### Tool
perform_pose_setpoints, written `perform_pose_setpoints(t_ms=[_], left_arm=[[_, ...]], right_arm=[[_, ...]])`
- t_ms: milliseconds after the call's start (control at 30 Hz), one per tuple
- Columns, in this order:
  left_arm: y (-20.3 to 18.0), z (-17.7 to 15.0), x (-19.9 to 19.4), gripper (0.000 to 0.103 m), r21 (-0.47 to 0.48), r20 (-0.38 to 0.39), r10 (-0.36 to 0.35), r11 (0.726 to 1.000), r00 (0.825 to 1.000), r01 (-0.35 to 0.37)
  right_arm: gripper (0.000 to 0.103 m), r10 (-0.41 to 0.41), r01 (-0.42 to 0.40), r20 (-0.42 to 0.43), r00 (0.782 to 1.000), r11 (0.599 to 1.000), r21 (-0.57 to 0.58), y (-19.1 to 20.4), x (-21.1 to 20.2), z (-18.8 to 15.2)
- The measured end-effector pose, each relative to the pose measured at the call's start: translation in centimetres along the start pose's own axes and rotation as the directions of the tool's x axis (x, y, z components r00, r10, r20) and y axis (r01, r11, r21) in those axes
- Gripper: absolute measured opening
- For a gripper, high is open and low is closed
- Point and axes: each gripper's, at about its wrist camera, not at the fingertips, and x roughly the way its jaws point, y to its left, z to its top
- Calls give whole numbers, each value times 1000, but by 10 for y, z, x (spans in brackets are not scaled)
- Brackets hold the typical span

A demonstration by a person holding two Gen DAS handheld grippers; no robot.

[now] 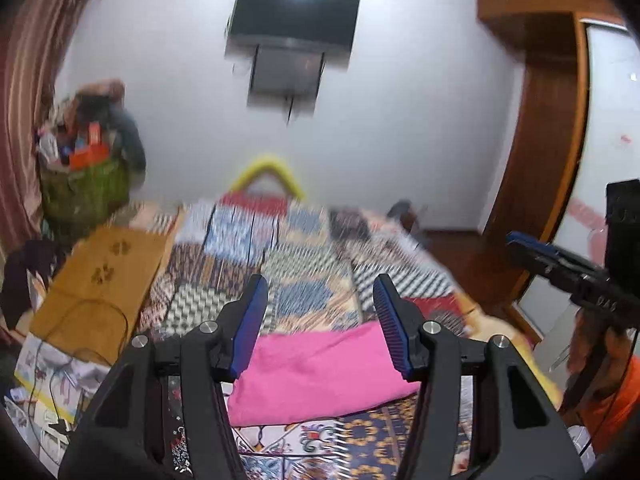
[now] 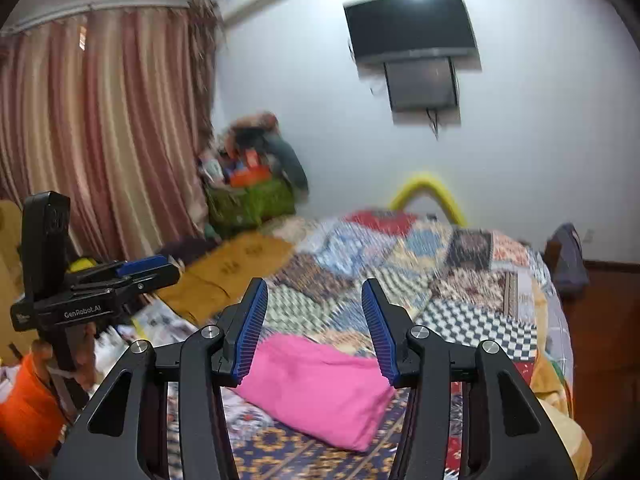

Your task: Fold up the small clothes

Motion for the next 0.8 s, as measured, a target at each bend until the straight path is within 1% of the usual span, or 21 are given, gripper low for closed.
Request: perform_pose_setpoints(t_ms=[67, 133, 200, 233, 300, 333, 367, 400, 467, 533, 567, 600, 700, 800], left_arm=[[-13, 1, -27, 54, 25, 55, 0, 1000, 999, -1], [-24, -2, -52, 55, 46, 102, 2, 999, 995, -7], [-33, -6, -68, 66, 56, 129, 8, 998, 992, -16], [-35, -9, -73, 69, 56, 143, 17, 998, 990, -25], [-41, -17, -86, 81, 54, 172, 33, 998, 985, -43], [-42, -20, -89, 84, 51, 177, 35, 998, 984, -44], [-43, -22, -92, 90, 48, 182, 38, 998, 983, -48], [-45, -25, -95, 94, 45, 186, 44, 998, 981, -54], [-48, -29, -99, 96, 51, 194, 56, 996, 979, -67], [-50, -31, -101, 98, 63, 195, 62, 995, 979, -76], [-51, -31, -101, 99, 65, 196, 65, 995, 978, -79], [-52, -33, -103, 100, 66, 197, 65, 995, 978, -80], [-52, -34, -100, 101, 68, 199, 72, 994, 977, -87], [-54, -36, -100, 101, 63, 201, 71, 994, 977, -86]], right_arm=[[45, 0, 1, 56, 998, 1000, -18, 15, -24, 1], [46, -3, 6, 95, 995, 999, -31, 27, -37, -1], [55, -8, 14, 129, 992, 999, -43, 39, -49, -5], [58, -13, 20, 145, 989, 999, -47, 45, -55, -9], [73, -26, 36, 167, 986, 998, -54, 53, -62, -17], [76, -28, 38, 172, 985, 998, -56, 56, -65, -20], [82, -35, 47, 178, 983, 997, -59, 59, -66, -24], [86, -47, 59, 179, 983, 996, -61, 60, -66, -26], [87, -69, 81, 177, 982, 995, -63, 62, -65, -29], [95, -77, 86, 175, 982, 995, -48, 61, -64, -30], [101, -82, 90, 177, 981, 995, -40, 60, -65, -31], [102, -91, 99, 181, 979, 994, -36, 59, -65, -31], [102, -106, 116, 183, 977, 992, -45, 63, -68, -32], [102, -106, 114, 179, 978, 993, -36, 62, -70, -34]])
